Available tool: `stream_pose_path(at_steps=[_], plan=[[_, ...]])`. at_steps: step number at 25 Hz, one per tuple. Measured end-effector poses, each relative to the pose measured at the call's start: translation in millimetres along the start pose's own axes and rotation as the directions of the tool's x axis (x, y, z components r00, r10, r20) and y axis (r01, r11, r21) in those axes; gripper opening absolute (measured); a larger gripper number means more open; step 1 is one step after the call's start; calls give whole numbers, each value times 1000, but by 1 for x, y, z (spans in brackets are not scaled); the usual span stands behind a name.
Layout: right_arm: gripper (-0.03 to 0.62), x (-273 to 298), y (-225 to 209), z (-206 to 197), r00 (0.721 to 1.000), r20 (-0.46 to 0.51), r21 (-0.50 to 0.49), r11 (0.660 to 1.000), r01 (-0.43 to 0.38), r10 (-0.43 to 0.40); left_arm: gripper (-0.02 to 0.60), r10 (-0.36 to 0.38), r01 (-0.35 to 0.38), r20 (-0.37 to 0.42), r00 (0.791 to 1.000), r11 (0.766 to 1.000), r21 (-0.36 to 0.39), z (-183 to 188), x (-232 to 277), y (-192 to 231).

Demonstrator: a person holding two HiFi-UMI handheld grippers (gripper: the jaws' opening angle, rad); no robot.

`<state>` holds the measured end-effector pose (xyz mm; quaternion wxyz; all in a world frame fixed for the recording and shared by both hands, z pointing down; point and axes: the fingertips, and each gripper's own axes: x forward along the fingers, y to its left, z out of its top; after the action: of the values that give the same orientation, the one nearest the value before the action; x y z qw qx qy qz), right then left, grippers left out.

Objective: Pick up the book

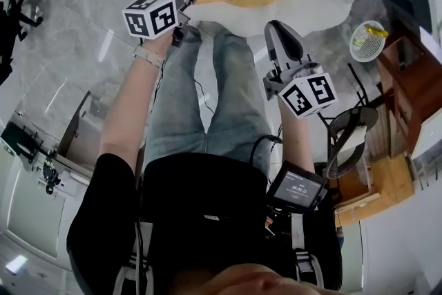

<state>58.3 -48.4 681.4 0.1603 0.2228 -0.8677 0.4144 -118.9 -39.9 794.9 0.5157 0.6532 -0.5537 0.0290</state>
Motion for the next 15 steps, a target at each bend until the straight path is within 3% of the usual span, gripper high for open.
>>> stream_pose_path(at_steps=[9,15], plan=[[48,-16,39,45,998,64,-50,999,-2,5,155,-74,73,15,997,993,94,32,-44,-81],[48,-41,66,74,992,128,-56,998,5,2,155,-122,121,5,992,986,115,45,-74,-137]])
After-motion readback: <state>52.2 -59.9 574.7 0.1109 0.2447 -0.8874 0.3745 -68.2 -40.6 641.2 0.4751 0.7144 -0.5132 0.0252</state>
